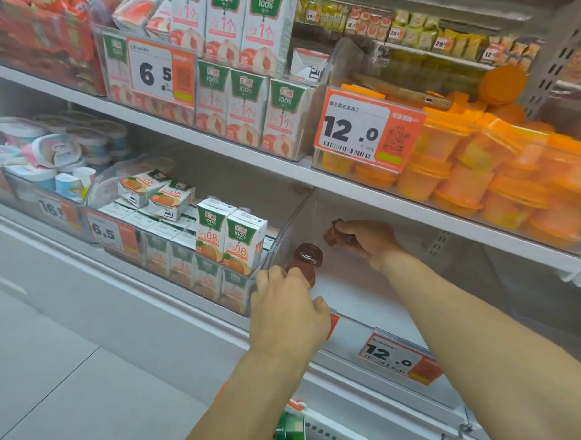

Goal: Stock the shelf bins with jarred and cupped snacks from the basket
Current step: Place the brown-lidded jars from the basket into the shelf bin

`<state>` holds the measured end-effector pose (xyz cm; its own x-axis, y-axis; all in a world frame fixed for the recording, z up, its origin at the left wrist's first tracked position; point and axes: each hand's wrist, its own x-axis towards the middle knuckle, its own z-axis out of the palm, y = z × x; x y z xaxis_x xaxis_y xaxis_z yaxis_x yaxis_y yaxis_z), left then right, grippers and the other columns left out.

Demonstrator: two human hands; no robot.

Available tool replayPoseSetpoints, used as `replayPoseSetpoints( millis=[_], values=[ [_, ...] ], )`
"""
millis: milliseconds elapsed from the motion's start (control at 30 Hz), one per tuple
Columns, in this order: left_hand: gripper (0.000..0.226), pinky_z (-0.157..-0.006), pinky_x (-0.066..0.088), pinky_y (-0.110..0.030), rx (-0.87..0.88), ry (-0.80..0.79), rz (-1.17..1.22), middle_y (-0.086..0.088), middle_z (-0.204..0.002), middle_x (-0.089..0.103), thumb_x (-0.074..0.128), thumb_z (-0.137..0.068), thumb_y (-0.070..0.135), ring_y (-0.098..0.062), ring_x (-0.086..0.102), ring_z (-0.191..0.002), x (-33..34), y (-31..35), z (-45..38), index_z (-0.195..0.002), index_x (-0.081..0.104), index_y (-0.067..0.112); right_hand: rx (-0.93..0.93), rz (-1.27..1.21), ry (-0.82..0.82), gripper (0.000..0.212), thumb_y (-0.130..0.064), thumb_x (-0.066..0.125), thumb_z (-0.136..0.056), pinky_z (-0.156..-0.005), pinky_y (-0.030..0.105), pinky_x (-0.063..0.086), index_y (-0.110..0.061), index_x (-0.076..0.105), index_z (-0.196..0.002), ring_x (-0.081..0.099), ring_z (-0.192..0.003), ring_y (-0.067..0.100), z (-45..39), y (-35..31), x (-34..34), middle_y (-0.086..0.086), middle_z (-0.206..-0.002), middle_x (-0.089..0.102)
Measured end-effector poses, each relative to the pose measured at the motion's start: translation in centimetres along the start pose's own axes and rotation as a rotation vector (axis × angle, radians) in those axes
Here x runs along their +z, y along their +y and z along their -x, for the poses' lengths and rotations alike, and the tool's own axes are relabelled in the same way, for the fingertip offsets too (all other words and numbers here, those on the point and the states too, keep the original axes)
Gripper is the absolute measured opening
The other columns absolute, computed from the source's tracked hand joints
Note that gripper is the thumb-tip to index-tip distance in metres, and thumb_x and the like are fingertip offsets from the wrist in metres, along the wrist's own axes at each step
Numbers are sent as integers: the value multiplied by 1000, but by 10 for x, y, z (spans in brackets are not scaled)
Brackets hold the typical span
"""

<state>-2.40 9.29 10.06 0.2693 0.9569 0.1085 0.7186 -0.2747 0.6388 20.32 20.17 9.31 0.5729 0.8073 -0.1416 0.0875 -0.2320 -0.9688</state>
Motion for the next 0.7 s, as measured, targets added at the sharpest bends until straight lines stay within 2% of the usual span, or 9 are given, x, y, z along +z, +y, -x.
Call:
replayPoseSetpoints(
  millis=[100,167,267,400,533,633,700],
  values=[
    [29,-106,36,-36,16,6,-19,-3,-120,52,55,-94,36,-23,36,-122,0,-3,-3,-117,60,19,-30,107,-3,62,-47,91,-33,-84,39,61,-11,79,-83,74,-85,18,-36,19,11,3,-92,77],
    [29,-105,36,-34,28,2,-21,-3,-120,52,54,-94,35,-23,35,-122,0,-4,-4,-117,59,18,-37,172,8,58,-50,87,-29,-82,37,61,-16,80,-75,75,-80,16,-48,29,21,-2,-82,77],
    [29,-105,36,-34,44,2,-24,-3,-120,52,52,-95,35,-23,35,-122,0,-4,-7,-117,59,18,-27,224,15,37,-42,92,-45,-81,31,60,-21,79,-71,74,-80,14,-42,31,35,-6,-79,77],
    [29,-104,36,-36,57,15,-19,-3,-118,52,52,-95,35,-24,35,-120,1,-7,-10,-117,59,18,-49,287,-12,40,-40,89,-54,-75,27,58,-14,79,-83,73,-82,16,-43,34,45,0,-87,77],
    [27,-104,38,-37,63,19,-11,-3,-117,54,53,-94,33,-24,37,-119,1,-8,-10,-115,61,17,-76,339,-69,23,-16,80,-71,-92,38,57,-19,79,-94,72,-96,21,-45,35,43,3,-106,75],
    [16,-99,42,-37,78,69,101,-3,-110,57,55,-92,26,-22,42,-115,-3,-6,-5,-102,65,17,-128,396,-53,35,-17,72,-83,-101,35,50,-18,73,-117,63,-114,20,-29,23,37,-3,-126,65],
    [9,-92,45,-38,100,144,164,-2,-100,60,56,-90,20,-22,48,-107,-10,-5,-2,-88,65,18,-186,409,-36,31,-19,71,-83,-98,34,52,-22,73,-114,63,-112,19,-11,11,31,-4,-124,66]
  ],
)
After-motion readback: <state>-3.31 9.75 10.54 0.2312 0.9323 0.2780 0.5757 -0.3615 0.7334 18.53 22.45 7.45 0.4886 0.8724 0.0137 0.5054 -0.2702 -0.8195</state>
